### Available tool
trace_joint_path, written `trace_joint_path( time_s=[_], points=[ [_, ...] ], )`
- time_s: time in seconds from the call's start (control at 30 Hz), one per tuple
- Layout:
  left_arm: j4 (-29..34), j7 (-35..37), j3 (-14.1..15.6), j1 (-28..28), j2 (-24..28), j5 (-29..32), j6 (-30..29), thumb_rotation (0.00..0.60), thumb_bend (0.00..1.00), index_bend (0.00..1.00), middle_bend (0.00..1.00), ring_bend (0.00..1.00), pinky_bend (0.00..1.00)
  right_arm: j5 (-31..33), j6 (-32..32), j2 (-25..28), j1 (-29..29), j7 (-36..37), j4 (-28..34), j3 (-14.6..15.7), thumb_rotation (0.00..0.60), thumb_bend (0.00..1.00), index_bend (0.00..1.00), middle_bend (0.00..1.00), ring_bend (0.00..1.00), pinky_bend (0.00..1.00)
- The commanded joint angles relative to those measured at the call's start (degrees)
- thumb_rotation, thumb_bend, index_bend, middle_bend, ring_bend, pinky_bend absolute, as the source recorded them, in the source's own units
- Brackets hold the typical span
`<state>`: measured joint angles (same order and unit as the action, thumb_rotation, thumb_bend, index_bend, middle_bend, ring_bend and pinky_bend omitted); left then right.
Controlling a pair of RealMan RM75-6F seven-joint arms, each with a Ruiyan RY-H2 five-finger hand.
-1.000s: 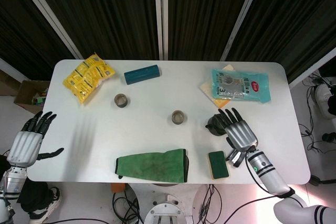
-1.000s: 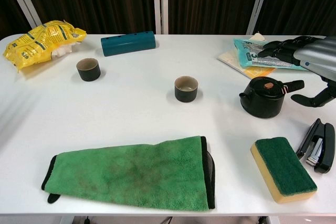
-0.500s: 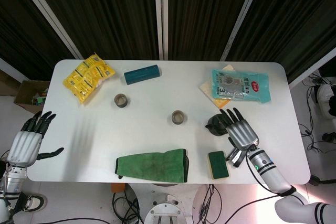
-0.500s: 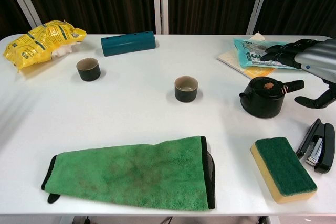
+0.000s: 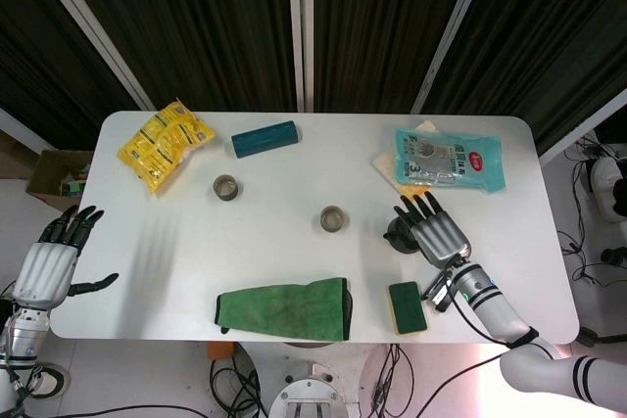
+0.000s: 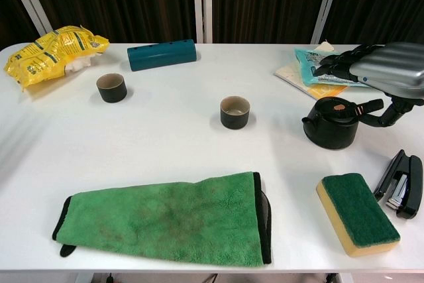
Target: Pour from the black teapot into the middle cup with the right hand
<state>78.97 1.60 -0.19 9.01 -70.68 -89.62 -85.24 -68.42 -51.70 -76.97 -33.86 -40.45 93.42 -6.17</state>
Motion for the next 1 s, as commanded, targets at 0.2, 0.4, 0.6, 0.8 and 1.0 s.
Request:
trace_joint_path(
  time_s=[0.2, 0.4, 0.6, 0.8, 1.0],
  points=[
    [-1.02, 2.27, -0.09, 0.08, -0.08, 0.39, 0.88, 0.442, 0.06, 0.09, 0.09, 0.03, 0.18, 3.33, 2.71, -0.73, -4.31, -1.47, -0.45, -1.03, 0.6, 0.33, 0.0, 0.0, 0.0, 0.0],
    [-1.33, 3.74, -0.04, 0.27, 0.44, 0.57, 1.75, 0.438, 0.07, 0.09, 0.09, 0.03, 0.18, 8.1, 5.88, -1.32, -8.64, -4.44, -1.81, -1.4, 0.6, 0.33, 0.0, 0.0, 0.0, 0.0],
    [-1.38, 3.96, -0.09, 0.25, 0.45, 0.9, 2.21, 0.441, 0.07, 0.09, 0.09, 0.03, 0.18, 13.74, 6.74, -1.87, -12.37, -6.29, -2.63, -1.83, 0.6, 0.33, 0.0, 0.0, 0.0, 0.0],
    [-1.36, 3.96, -0.16, 0.3, 0.36, 1.14, 2.63, 0.44, 0.06, 0.09, 0.09, 0.03, 0.18, 17.06, 6.96, -1.98, -15.11, -7.22, -3.41, -1.06, 0.6, 0.33, 0.0, 0.0, 0.0, 0.0],
    [-1.32, 4.01, -0.18, 0.25, 0.35, 1.08, 2.59, 0.436, 0.06, 0.09, 0.09, 0.03, 0.18, 17.62, 6.65, -1.86, -16.27, -6.0, -3.51, 0.19, 0.6, 0.33, 0.0, 0.0, 0.0, 0.0]
  ],
)
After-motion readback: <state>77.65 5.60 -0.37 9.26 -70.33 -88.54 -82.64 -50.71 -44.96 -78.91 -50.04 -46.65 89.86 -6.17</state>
